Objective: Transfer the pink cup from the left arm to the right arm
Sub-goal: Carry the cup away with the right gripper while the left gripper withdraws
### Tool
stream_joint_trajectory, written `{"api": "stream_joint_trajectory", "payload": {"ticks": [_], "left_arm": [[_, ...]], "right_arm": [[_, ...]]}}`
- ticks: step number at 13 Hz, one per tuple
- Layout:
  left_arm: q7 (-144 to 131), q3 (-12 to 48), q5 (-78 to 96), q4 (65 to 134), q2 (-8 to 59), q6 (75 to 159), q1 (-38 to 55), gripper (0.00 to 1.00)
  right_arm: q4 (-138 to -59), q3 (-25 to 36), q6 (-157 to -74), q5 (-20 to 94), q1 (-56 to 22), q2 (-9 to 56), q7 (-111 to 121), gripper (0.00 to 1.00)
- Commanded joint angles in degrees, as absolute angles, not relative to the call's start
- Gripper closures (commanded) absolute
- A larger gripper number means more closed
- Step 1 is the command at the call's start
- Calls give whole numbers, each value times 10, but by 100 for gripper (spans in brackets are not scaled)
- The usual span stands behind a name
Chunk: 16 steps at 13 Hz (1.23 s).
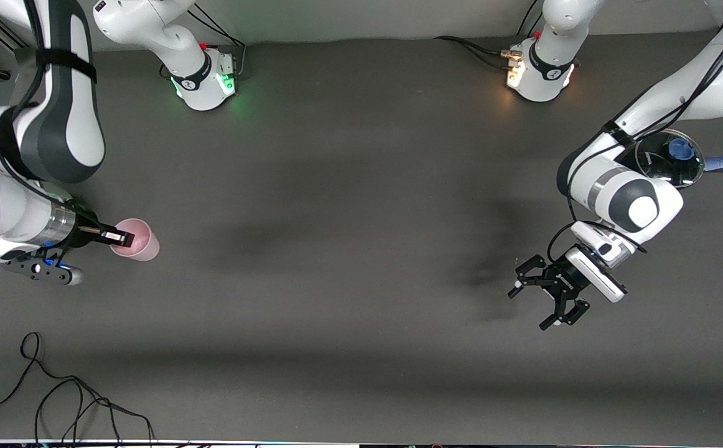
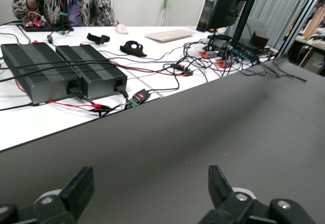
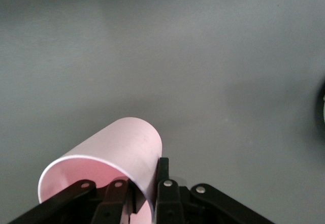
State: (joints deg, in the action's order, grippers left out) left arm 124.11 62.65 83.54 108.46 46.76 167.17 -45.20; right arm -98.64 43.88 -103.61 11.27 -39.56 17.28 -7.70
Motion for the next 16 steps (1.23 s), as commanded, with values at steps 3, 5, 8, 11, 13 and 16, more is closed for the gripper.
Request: {"api": "stream_joint_trajectory", "payload": {"ticks": [3,5,8,11,13,16], "left_arm": [[1190,575,746,1100,453,1548,-475,0],[1081,565,629,1100,452,1487,-496,0],[950,566,475,1088,452,1409,-546,0],[814,567,331,1047,443,1312,-582,0],[736,567,265,1004,442,1247,-584,0],[648,569,206,963,404,1172,-591,0]], "right_arm": [[-1133,449,-1212,108,-410,147,-35,100],[-1181,445,-1294,112,-411,157,-35,100],[-1215,443,-1363,148,-409,181,11,100],[-1216,443,-1368,243,-405,213,77,100],[-1216,443,-1388,254,-406,235,84,100],[-1216,439,-1403,276,-409,259,84,100]]}}
